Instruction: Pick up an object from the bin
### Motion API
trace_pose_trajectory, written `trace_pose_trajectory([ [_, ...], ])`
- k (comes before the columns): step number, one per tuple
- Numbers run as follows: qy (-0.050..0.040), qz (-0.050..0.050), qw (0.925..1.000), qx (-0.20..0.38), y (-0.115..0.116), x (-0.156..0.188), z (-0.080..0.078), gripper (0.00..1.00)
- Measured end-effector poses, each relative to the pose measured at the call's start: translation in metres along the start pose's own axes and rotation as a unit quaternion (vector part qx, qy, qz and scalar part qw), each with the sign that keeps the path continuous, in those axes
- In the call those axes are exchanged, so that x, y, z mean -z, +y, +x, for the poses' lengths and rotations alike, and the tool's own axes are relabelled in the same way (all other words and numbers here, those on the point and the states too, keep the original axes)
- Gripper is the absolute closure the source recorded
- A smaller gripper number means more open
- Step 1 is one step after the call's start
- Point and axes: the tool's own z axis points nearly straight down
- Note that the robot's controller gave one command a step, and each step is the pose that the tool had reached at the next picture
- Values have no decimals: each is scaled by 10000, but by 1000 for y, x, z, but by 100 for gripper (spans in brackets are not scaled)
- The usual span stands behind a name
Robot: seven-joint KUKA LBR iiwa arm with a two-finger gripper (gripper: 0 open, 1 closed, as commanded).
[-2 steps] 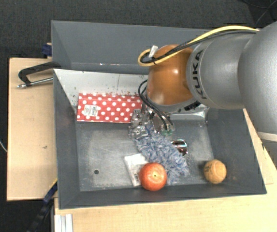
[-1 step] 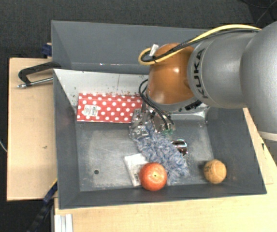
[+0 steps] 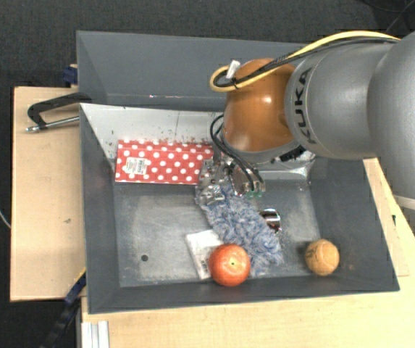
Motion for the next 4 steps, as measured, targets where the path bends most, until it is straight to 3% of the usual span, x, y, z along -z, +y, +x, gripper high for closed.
trace_pose_trajectory([
  [2, 12, 4, 10000, -1, 0, 38, 0, 100],
  [4, -37, 5, 10000, 0, 0, 73, -2, 100],
])
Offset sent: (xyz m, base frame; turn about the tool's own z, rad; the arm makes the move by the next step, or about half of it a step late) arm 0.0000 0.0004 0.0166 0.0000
